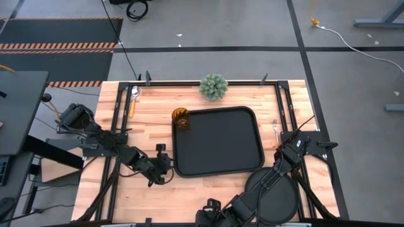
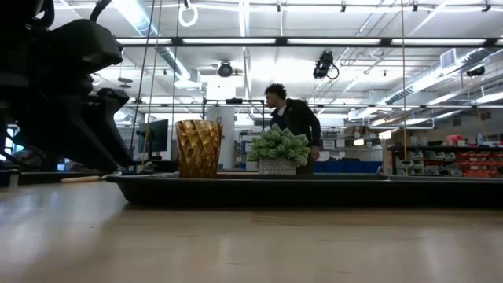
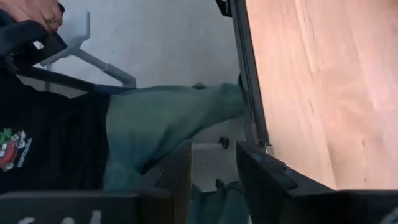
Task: Pick and place plate/cup/fork/spoon on tray
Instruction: Put the black plate on the black serving tray to the bottom right of the brown cup
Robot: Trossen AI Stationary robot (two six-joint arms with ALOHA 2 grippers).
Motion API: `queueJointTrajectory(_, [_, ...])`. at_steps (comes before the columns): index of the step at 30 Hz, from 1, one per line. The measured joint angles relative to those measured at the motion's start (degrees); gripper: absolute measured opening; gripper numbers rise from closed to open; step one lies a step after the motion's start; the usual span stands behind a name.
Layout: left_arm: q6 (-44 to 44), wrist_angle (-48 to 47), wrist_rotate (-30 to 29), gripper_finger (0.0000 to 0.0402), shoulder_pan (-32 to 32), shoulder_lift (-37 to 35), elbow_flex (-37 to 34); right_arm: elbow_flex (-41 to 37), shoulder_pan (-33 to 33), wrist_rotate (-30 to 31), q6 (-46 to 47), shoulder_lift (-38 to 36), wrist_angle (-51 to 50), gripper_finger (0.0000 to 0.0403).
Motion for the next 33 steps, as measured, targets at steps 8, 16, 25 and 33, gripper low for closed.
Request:
queueJointTrajectory(8, [-9.3,-9.9,8.9,0.0133,-0.3,0.0,2.9,0.0,1.4,3.1,1.7,0.0,-3.9,0.0132])
queueJointTrajectory(16, [-20.1,-15.5,16.9,0.0133,-5.9,0.0,4.6,0.0,7.1,4.0,20.7,0.1,-18.0,0.0145])
queueJointTrajectory(25, [-18.3,-17.0,17.0,0.0133,-6.5,0.0,4.6,-2.0,11.7,1.7,35.4,0.2,-21.4,0.0213])
queueJointTrajectory(33, [-18.9,-19.2,16.9,0.0133,-5.0,-0.1,4.6,-9.6,7.2,-15.8,41.0,0.4,-26.7,0.0221])
